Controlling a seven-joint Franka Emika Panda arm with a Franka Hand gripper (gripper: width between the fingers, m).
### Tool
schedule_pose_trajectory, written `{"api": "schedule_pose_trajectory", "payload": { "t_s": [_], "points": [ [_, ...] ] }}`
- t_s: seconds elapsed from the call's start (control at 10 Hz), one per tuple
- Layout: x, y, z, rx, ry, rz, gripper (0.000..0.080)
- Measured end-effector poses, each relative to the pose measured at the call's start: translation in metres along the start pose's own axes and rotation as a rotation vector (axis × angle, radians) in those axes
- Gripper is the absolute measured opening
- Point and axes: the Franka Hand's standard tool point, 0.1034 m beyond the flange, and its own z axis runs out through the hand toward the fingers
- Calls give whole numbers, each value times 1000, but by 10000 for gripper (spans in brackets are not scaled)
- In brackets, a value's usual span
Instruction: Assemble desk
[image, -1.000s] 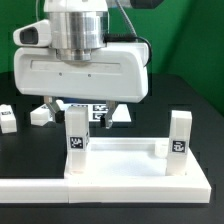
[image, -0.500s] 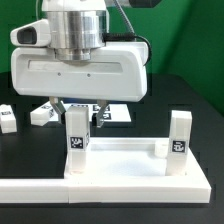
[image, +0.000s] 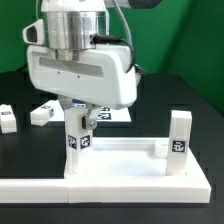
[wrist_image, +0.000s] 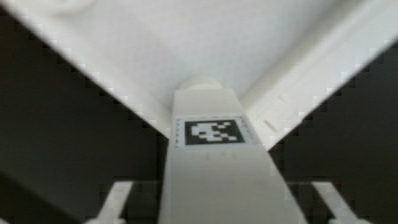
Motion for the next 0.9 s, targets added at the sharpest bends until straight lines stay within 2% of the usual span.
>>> {"api": "schedule_pose_trajectory", "payload": {
  "t_s": [0.2,0.3,0.6,0.7,0.8,0.9],
  "points": [
    [1,2,1,43,-47,390,290],
    [2,4,1,66,-70,491,290],
    [0,4,1,59,-77,611,290],
    [2,4,1,56,-57,470,403],
    [0,3,1,43,-34,198,541],
    [-4,1,1,33,-39,-12,615]
  ]
}}
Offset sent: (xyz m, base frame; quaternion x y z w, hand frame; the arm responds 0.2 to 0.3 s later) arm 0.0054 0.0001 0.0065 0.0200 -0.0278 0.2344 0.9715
